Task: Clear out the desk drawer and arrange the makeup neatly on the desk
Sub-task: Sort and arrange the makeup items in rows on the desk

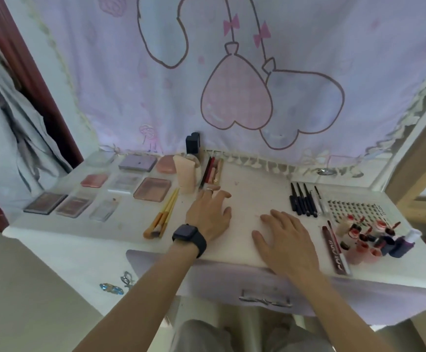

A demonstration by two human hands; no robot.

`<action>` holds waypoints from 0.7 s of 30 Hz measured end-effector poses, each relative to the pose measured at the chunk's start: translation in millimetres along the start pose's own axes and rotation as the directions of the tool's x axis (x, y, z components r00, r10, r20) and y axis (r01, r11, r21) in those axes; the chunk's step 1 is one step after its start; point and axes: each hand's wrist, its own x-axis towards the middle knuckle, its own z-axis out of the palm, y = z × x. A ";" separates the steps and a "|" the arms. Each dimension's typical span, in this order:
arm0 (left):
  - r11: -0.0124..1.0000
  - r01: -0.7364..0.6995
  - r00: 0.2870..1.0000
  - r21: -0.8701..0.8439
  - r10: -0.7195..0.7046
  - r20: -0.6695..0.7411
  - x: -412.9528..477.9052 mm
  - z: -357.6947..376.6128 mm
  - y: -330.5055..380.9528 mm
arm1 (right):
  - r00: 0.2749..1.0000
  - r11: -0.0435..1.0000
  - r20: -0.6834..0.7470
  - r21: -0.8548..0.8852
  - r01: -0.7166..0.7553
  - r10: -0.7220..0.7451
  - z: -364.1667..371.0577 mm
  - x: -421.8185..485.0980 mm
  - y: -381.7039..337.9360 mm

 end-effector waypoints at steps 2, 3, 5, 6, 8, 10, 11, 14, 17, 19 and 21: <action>0.998 -0.014 1.000 0.065 0.013 0.023 25.2 2.0 1.8 | 1.000 1.000 -0.007 -0.004 0.000 0.000 2.3 1.0 2.7; 0.993 -0.014 0.999 0.115 0.010 0.036 36.8 3.8 2.8 | 1.000 1.000 -0.010 -0.006 0.001 -0.001 2.6 1.1 3.2; 0.966 -0.010 0.998 0.260 -0.007 0.064 57.1 8.3 4.0 | 1.000 1.000 -0.015 -0.002 0.003 -0.003 3.6 1.0 3.2; 0.942 -0.010 0.997 0.335 -0.015 0.072 65.2 10.6 3.8 | 1.000 1.000 -0.016 0.003 0.001 -0.001 4.5 0.8 2.9; 0.887 -0.006 0.998 0.461 -0.026 0.062 76.2 15.8 3.8 | 1.000 1.000 -0.021 0.019 -0.006 0.006 6.3 0.2 3.2; 0.839 -0.002 1.000 0.543 -0.014 0.025 79.6 19.3 5.0 | 0.999 0.999 -0.033 0.030 -0.013 0.014 7.6 -0.4 3.7; 0.822 -0.009 1.000 0.570 0.004 0.009 79.8 20.9 6.4 | 0.999 0.999 -0.038 0.036 -0.015 0.016 8.0 -0.6 4.0; 0.813 -0.031 0.999 0.582 0.050 -0.016 75.0 25.4 12.1 | 0.998 0.999 -0.055 0.051 -0.009 0.012 9.0 -0.4 4.8; 0.882 -0.002 0.998 0.471 0.033 -0.057 64.4 26.4 19.5 | 0.998 0.998 -0.067 0.056 -0.009 0.013 10.7 -1.1 5.7; 0.917 0.061 0.994 0.395 -0.018 -0.111 58.8 25.2 22.4 | 0.997 0.998 -0.073 0.059 -0.012 0.016 11.4 -1.7 5.9; 0.922 0.132 0.988 0.363 -0.094 -0.120 55.2 23.1 22.5 | 0.997 0.998 -0.070 0.059 -0.011 0.015 11.1 -2.0 5.8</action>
